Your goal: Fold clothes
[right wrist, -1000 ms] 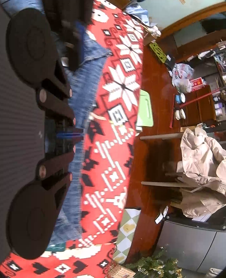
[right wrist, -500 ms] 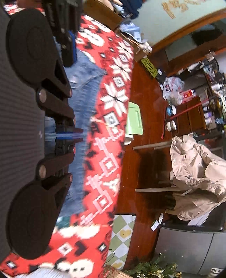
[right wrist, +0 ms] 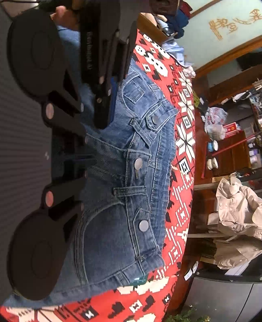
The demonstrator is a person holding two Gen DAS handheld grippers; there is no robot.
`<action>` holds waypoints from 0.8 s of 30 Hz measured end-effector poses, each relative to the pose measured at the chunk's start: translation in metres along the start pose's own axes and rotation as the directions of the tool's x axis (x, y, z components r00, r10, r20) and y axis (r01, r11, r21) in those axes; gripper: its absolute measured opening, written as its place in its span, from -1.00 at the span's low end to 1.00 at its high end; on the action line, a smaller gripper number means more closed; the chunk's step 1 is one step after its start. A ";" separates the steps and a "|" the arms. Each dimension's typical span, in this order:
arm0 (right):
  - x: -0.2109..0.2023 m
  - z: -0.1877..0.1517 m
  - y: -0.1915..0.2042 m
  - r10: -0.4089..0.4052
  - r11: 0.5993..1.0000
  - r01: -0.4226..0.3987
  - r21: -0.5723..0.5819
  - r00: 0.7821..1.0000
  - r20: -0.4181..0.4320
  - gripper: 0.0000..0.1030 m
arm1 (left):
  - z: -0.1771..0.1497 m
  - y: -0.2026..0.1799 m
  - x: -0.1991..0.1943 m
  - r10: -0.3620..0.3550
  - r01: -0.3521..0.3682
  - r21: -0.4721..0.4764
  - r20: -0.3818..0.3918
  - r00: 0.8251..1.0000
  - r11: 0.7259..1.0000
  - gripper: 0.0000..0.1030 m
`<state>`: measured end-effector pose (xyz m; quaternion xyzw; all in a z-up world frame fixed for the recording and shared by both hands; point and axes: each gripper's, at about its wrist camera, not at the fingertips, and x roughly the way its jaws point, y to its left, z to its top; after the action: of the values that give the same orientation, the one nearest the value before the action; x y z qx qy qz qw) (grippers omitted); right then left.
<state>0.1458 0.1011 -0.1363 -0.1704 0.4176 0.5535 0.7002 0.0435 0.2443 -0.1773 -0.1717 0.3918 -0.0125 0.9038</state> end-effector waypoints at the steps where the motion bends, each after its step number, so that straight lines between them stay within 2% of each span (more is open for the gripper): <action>1: 0.002 -0.001 0.004 -0.011 1.000 0.011 -0.021 1.000 0.011 -0.95 | -0.002 -0.001 0.001 0.000 0.000 0.018 0.009 1.000 1.000 -0.82; 3: 0.005 -0.004 0.013 -0.036 0.997 0.039 -0.073 0.999 0.037 -0.95 | -0.006 -0.002 0.003 0.004 -0.005 0.048 0.030 1.000 0.999 -0.82; 5: 0.009 -0.004 0.019 -0.046 0.996 0.049 -0.075 0.998 0.045 -0.94 | -0.010 -0.004 0.003 0.005 -0.009 0.061 0.060 0.998 0.998 -0.82; 9: 0.016 -0.003 0.029 -0.060 0.996 0.064 -0.065 0.997 0.057 -0.95 | -0.017 -0.001 0.000 0.001 -0.004 0.033 0.088 0.996 0.999 -0.82; 14: 0.012 -0.003 0.001 0.047 0.986 -0.058 0.154 0.996 0.074 -0.95 | -0.023 0.002 -0.021 -0.007 0.008 -0.010 0.117 0.993 1.000 -0.82; 16: 0.001 -0.008 -0.005 0.045 0.980 -0.060 0.189 0.996 0.082 -0.95 | -0.025 0.001 -0.033 0.008 -0.008 -0.006 0.131 0.991 1.000 -0.82; 18: -0.008 -0.014 -0.005 0.018 0.979 -0.033 0.199 0.997 0.080 -0.95 | -0.029 0.000 -0.043 -0.004 0.006 -0.017 0.134 0.991 1.000 -0.82; 20: -0.006 -0.021 -0.003 0.026 0.978 -0.039 0.206 0.998 0.065 -0.95 | -0.033 -0.002 -0.048 -0.017 0.020 -0.022 0.132 0.991 1.000 -0.82; 22: 0.001 -0.028 0.004 0.036 0.981 -0.045 0.189 0.998 0.051 -0.96 | -0.037 -0.005 -0.048 -0.013 0.014 -0.009 0.126 0.992 1.000 -0.82; 24: 0.002 -0.033 0.020 0.000 0.990 -0.009 0.137 0.998 0.064 -0.95 | -0.041 -0.008 -0.046 -0.016 0.017 -0.006 0.126 0.992 1.000 -0.82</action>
<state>0.1146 0.0855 -0.1535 -0.1028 0.4325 0.5302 0.7220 -0.0170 0.2320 -0.1680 -0.1785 0.3326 -0.0078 0.9260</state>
